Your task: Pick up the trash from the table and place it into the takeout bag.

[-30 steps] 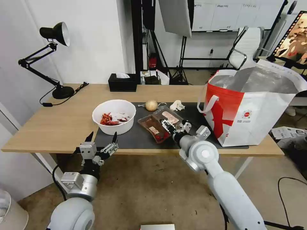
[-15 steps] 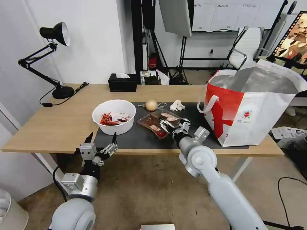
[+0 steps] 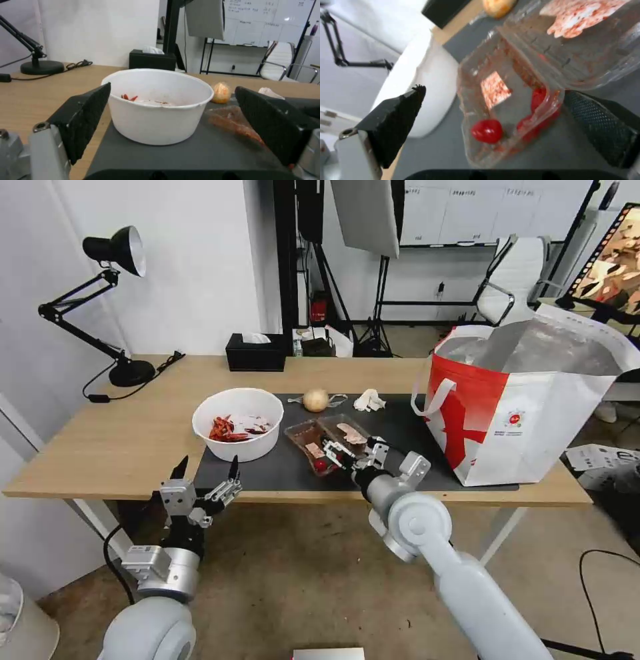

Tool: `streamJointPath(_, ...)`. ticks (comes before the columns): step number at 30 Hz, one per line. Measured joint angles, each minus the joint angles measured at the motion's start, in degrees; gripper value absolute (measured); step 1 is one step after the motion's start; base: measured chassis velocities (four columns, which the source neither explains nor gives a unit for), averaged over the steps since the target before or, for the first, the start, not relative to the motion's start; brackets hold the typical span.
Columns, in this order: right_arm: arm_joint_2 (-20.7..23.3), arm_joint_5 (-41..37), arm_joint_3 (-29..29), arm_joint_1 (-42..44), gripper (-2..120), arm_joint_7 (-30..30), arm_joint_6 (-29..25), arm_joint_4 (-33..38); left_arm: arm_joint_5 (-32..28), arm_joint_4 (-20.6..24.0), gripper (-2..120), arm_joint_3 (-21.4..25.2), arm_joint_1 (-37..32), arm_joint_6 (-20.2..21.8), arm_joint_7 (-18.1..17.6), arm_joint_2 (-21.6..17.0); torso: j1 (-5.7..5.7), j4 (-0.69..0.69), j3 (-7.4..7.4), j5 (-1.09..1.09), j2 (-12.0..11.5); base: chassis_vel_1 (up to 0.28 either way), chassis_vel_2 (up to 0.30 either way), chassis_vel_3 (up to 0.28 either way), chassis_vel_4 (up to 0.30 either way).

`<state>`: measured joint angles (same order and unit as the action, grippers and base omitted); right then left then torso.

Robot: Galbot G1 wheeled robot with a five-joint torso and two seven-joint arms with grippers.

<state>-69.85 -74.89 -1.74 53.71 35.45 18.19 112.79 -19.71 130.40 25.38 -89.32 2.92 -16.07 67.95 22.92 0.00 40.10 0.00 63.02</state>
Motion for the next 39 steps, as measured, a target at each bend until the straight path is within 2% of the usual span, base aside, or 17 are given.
streamJointPath(3, -0.51, -3.36, -1.39, 0.93, 100, 4.66, 0.3, 0.03, 0.14, 0.05, 100, -0.05, -0.02, -0.04, 0.01, 0.1, 0.0, 0.0, 0.0, 0.0, 0.0, 0.0, 0.0, 0.0, 0.0)
streamJointPath(8, -1.34, -8.2, -4.02, 1.33, 100, 7.91, 0.25, -0.47, 0.25, 0.3, 100, 0.06, -0.32, -0.19, 0.03, 0.11, 0.0, 0.01, -0.01, 0.0, 0.01, 0.0, 0.0, 0.0, 0.0)
streamJointPath(18, -2.11, -10.1, -6.02, 1.25, 100, 8.65, -1.37, -1.35, 0.8, 0.67, 100, 0.11, -1.08, -0.7, 0.1, 0.45, -0.01, 0.02, -0.01, 0.0, 0.02, 0.0, 0.0, 0.0, 0.0)
streamJointPath(21, -1.49, 0.6, -4.32, 1.88, 100, 3.39, -4.16, -2.51, 1.04, 0.85, 100, 0.36, -1.63, -1.06, 0.18, 0.5, 0.01, -0.03, 0.02, 0.0, -0.01, 0.0, 0.0, 0.0, 0.0)
streamJointPath(22, -1.49, 0.6, -4.32, 1.88, 100, 3.39, -4.16, -2.51, 1.04, 0.85, 100, 0.36, -1.63, -1.06, 0.18, 0.5, 0.01, -0.03, 0.02, 0.0, -0.01, 0.0, 0.0, 0.0, 0.0)
streamJointPath(24, -1.1, 7.73, -3.03, 2.4, 100, -1.28, -5.8, -2.51, 1.21, 1.01, 100, 0.39, -1.87, -1.18, 0.26, 0.68, 0.01, -0.03, 0.02, 0.01, 0.0, 0.0, 0.0, 0.0, 0.0)
streamJointPath(25, -1.1, 7.73, -3.03, 2.4, 100, -1.28, -5.8, -2.51, 1.21, 1.01, 100, 0.39, -1.87, -1.18, 0.26, 0.68, 0.01, -0.03, 0.02, 0.01, 0.0, 0.0, 0.0, 0.0, 0.0)
streamJointPath(29, 0.23, 17.3, -1.43, 3.02, 100, -10.96, -8.1, -2.59, 1.44, 1.28, 100, 0.47, -2.28, -1.33, 0.29, 0.85, 0.01, -0.01, 0.01, 0.0, 0.0, 0.0, 0.0, 0.0, 0.0)
streamJointPath(30, 0.23, 17.3, -1.43, 3.02, 100, -10.96, -8.1, -2.59, 1.44, 1.28, 100, 0.47, -2.28, -1.33, 0.29, 0.85, 0.01, -0.01, 0.01, 0.0, 0.0, 0.0, 0.0, 0.0, 0.0)
streamJointPath(32, 1.95, 21.47, -0.02, 2.64, 100, -17.83, -8.91, -2.61, 1.47, 1.64, 100, 0.83, -2.63, -1.43, 0.31, 0.87, 0.01, -0.01, 0.01, 0.01, 0.0, 0.0, 0.0, 0.0, 0.0)
streamJointPath(33, 2.9, 21.57, 0.76, 2.19, 100, -20.39, -7.97, -2.32, 1.48, 1.84, 100, 1.09, -2.82, -1.44, 0.31, 0.86, 0.01, -0.01, 0.01, 0.0, 0.0, 0.0, 0.0, 0.0, 0.0)
streamJointPath(36, 3.44, 20.88, 1.15, 1.93, 100, -21.63, -6.76, -1.9, 1.48, 2.0, 100, 1.24, -2.93, -1.46, 0.31, 0.86, 0.01, 0.0, 0.01, 0.0, 0.0, 0.0, 0.0, 0.0, 0.0)
streamJointPath(38, 4.93, 10.81, 2.14, 0.57, 100, -19.17, 2.79, 0.86, 1.55, 2.54, 100, 1.75, -3.47, -1.49, 0.31, 1.0, 0.0, 0.0, 0.0, 0.0, 0.0, 0.0, 0.0, 0.0, 0.0)
streamJointPath(39, 4.93, 10.81, 2.14, 0.57, 100, -19.17, 2.79, 0.86, 1.55, 2.54, 100, 1.75, -3.47, -1.49, 0.31, 1.0, 0.0, 0.0, 0.0, 0.0, 0.0, 0.0, 0.0, 0.0, 0.0)
